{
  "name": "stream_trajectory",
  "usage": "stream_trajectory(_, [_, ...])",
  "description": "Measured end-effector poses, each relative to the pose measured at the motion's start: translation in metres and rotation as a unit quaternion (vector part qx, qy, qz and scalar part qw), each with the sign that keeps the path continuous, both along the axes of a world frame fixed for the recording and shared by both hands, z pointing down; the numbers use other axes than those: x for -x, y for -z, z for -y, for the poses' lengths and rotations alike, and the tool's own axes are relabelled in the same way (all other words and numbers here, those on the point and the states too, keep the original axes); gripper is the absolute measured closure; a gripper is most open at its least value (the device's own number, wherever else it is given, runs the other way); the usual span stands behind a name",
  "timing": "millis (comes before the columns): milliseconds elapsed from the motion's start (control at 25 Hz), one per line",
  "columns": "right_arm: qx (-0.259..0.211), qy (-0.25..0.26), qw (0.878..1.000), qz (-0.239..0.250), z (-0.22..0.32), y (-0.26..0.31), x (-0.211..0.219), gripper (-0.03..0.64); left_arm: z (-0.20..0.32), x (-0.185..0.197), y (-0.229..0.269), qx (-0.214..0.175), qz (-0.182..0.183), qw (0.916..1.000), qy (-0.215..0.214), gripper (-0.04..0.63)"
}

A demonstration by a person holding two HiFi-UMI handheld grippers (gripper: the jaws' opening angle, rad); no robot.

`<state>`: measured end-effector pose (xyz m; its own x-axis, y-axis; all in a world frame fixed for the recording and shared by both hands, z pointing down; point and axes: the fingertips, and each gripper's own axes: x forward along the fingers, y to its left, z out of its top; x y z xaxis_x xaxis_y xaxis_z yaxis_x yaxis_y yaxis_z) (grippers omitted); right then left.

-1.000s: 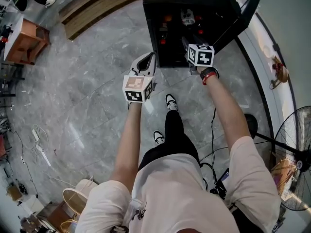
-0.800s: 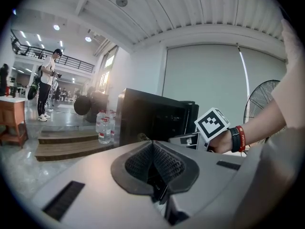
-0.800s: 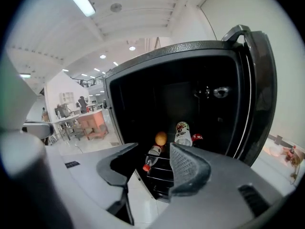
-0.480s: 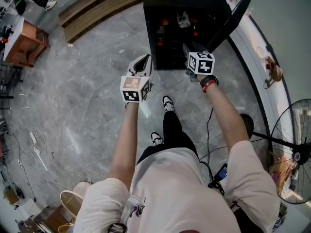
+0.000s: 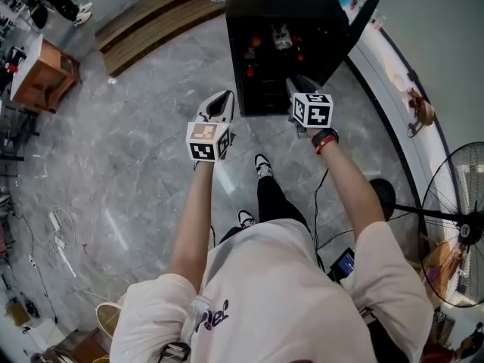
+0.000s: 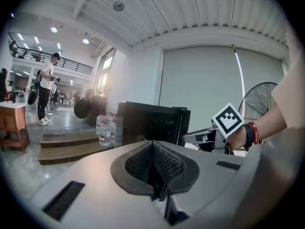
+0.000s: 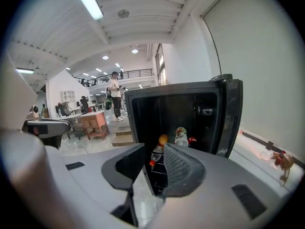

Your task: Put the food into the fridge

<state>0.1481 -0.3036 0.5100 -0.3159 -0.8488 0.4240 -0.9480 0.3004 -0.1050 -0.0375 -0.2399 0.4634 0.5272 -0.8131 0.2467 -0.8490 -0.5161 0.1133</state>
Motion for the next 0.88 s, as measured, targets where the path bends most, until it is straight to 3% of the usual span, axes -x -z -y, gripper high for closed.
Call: stream_trajectory(880, [-0.049,-0.016,0.999,0.008,-0.091,0.067,-0.011,0.551,-0.057,0.01,0.042,-0.025,-0.003,0.9997,-0.007,0.577])
